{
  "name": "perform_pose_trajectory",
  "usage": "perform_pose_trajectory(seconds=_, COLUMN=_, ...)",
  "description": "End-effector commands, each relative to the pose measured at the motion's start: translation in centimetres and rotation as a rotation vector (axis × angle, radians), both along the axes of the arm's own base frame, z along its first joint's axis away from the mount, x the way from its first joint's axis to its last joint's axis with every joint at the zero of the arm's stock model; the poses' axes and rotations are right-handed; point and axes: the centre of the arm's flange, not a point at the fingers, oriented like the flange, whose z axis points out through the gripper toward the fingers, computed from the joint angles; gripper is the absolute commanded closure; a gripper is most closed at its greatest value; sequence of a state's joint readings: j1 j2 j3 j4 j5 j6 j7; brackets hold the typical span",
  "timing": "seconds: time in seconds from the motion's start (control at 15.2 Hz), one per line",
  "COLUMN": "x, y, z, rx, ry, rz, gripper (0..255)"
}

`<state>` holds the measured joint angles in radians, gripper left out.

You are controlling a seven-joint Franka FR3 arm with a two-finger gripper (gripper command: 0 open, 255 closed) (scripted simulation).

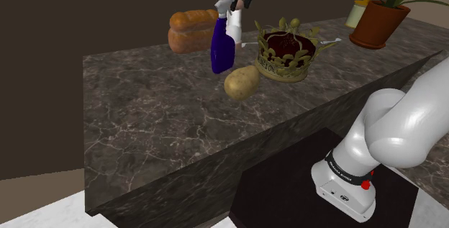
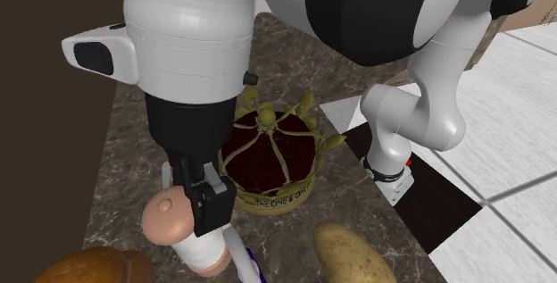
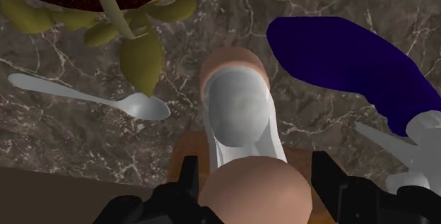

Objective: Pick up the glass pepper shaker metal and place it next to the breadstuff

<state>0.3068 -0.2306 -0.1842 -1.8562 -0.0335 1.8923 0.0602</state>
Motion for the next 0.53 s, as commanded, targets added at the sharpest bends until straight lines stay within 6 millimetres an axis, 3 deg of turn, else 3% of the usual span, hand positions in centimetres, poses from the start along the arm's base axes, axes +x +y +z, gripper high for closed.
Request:
perform_pose_trajectory(seconds=0.0, x=-1.1, y=0.1, z=-2.9, rx=-0.026, ry=0.176, rz=0.007, gripper=255)
perform_pose_trajectory(seconds=0.07, x=-1.1, y=0.1, z=-2.9, rx=-0.026, ry=0.176, rz=0.007, gripper=255)
perform_pose_trajectory(seconds=0.13, x=-1.4, y=-0.3, z=-2.1, rx=-0.024, ry=0.176, rz=0.006, gripper=0)
perform_pose_trajectory(seconds=0.4, x=-2.4, y=-0.6, z=-3.5, rx=-0.024, ry=0.175, rz=0.007, gripper=0)
perform_pose_trajectory(seconds=0.46, x=-1.1, y=0.1, z=-2.9, rx=-0.026, ry=0.176, rz=0.007, gripper=0)
